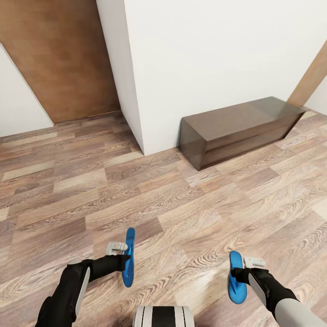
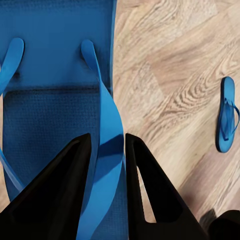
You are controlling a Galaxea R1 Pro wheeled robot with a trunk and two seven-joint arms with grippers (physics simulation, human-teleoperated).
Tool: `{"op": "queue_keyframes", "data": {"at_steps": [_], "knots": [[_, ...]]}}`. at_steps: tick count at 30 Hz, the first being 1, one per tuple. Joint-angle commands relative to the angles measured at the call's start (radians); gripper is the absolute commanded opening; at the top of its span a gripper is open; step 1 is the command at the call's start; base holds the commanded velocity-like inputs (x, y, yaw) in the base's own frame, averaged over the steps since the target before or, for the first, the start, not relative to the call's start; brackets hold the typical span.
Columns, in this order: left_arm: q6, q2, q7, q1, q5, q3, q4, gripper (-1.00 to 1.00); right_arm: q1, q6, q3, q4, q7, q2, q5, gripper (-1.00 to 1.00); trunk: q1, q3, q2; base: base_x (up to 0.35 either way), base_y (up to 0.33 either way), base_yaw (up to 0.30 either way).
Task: In the bedroom, move the book from the bed onto either nightstand, and place the two sandals side by side next to the bed.
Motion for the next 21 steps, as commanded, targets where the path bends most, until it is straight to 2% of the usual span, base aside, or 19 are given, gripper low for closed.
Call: {"op": "queue_keyframes", "data": {"at_steps": [1, 11, 18, 19, 21], "knots": [[0.006, -0.001, -0.009, -0.001, -0.006, 0.004, -0.001, -1.00, 0.000, 0.005, -0.002, -0.002, -0.002, 0.000, -0.008, 1.00, 0.000, -0.005, -0.001, 0.000, 0.000, 0.000], [0.006, -0.001, -0.009, -0.001, -0.006, 0.004, -0.001, -1.00, 0.000, 0.005, -0.001, -0.004, -0.002, 0.000, -0.008, 1.00, 0.005, -0.043, -0.003, 0.000, 0.000, 0.000], [0.009, 0.000, -0.035, -0.002, 0.000, 0.004, -0.009, -1.00, 0.000, 0.005, -0.002, -0.005, -0.002, 0.000, -0.007, 1.00, 0.005, -0.043, -0.003, 0.000, 0.000, 0.000], [0.011, 0.000, -0.048, -0.003, 0.003, 0.004, -0.017, -1.00, 0.000, 0.005, -0.002, -0.005, -0.002, 0.000, -0.007, 1.00, 0.005, -0.043, -0.003, 0.000, 0.000, 0.000], [0.016, 0.002, -0.088, -0.006, 0.052, 0.005, -0.073, -1.00, 0.000, 0.005, -0.001, -0.005, -0.002, 0.000, -0.007, 1.00, 0.005, -0.043, -0.003, 0.000, 0.000, 0.000]]}}
